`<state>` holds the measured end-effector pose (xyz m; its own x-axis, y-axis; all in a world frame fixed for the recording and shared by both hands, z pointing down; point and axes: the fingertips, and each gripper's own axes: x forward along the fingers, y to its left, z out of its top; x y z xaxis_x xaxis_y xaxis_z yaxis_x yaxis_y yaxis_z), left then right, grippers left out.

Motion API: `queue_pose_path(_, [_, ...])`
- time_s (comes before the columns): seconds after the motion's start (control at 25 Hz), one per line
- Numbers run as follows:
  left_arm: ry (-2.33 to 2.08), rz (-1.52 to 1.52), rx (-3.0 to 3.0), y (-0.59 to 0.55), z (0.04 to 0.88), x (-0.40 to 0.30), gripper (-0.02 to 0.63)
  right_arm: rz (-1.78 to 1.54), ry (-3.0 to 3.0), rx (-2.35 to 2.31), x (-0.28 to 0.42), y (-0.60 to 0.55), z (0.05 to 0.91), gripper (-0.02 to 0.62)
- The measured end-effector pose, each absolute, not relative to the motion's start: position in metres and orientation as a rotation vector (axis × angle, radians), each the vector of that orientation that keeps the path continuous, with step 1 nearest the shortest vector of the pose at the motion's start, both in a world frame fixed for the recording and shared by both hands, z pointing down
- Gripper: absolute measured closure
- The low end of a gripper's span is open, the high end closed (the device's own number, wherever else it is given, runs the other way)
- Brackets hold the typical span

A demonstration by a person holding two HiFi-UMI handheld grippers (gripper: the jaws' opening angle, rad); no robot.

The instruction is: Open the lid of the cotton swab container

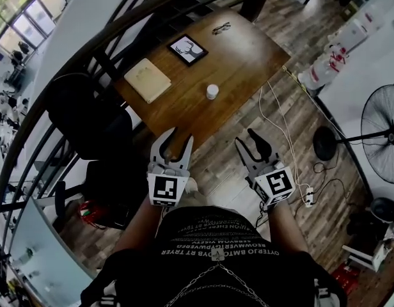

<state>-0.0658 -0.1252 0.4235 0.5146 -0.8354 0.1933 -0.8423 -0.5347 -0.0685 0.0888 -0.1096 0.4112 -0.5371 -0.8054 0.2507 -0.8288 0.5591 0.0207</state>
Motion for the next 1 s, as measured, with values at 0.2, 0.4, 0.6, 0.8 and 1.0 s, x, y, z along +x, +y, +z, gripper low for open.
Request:
queue_pose_path(0.2, [-1.469, 0.277, 2.749, -0.139, 0.414, -0.065, 0.443, 0.110, -2.549, 1.405, 0.086, -0.118, 0.397, 0.423])
queue_pose_path(0.4, [-1.447, 0.248, 2.780, -0.147, 0.402, -0.063, 0.443, 0.098, -2.558, 1.442, 0.082, -0.123, 0.384, 0.428])
queue_pose_path(0.6, [-1.438, 0.244, 2.787, -0.153, 0.404, -0.063, 0.443, 0.105, -2.540, 1.458, 0.083, -0.127, 0.385, 0.430])
queue_pose_path(0.8, [-1.436, 0.281, 2.781, -0.158, 0.410, -0.064, 0.443, 0.118, -2.551, 1.439, 0.079, -0.140, 0.389, 0.433])
queue_pose_path(1.0, [-1.487, 0.285, 2.736, -0.175, 0.416, -0.071, 0.443, 0.097, -2.563, 1.405, 0.077, -0.161, 0.388, 0.440])
